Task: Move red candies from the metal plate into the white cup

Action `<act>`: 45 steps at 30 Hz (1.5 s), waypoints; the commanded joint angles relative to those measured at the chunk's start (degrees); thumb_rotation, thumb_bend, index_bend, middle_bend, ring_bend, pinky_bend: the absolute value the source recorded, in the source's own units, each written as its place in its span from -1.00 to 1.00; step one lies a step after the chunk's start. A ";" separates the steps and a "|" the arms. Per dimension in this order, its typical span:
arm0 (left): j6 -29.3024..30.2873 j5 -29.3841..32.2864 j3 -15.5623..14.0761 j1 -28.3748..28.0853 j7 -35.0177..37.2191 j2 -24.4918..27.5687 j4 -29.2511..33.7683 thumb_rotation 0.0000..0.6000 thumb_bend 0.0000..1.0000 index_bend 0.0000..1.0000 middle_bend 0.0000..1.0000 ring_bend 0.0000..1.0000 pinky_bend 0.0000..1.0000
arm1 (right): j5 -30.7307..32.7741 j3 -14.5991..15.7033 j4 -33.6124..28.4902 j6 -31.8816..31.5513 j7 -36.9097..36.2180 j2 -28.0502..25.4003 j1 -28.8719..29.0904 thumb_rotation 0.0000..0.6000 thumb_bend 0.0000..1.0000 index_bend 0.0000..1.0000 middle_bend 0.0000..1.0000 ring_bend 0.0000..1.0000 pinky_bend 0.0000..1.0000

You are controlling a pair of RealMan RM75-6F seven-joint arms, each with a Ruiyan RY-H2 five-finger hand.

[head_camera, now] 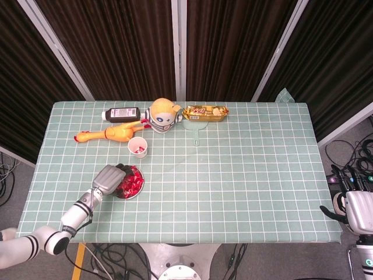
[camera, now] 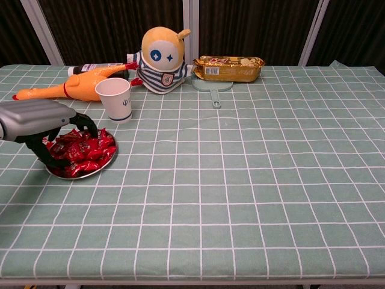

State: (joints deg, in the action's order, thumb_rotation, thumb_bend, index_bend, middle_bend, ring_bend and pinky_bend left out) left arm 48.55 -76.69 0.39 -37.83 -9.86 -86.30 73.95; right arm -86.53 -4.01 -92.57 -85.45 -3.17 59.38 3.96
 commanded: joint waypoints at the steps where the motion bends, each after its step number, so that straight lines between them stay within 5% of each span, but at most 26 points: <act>1: -0.29 -0.24 0.10 -0.20 0.83 -0.48 -0.69 1.00 -0.41 -0.13 -0.21 -0.36 0.25 | 0.02 0.03 0.02 0.02 -0.05 -0.01 -0.03 1.00 -0.94 -0.98 -0.62 -0.98 -0.68; 26: 1.48 -5.16 -0.40 -0.12 10.48 -3.70 -7.02 1.00 -0.13 0.23 0.30 0.21 0.76 | 0.56 0.01 0.47 0.41 -0.79 0.00 -0.07 1.00 -0.94 -0.98 -0.61 -0.98 -0.67; 45: 6.46 -6.86 1.60 0.69 17.63 -0.52 -3.57 1.00 0.00 0.32 0.43 0.35 0.88 | 0.56 -0.15 0.75 0.20 -1.37 -0.14 -0.11 1.00 -0.94 -0.98 -0.61 -0.98 -0.66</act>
State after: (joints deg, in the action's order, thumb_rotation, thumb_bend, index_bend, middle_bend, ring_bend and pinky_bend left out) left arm 54.50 -83.61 1.57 -37.24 7.60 -87.35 69.77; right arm -85.97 -4.15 -91.82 -85.25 -4.54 59.23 3.85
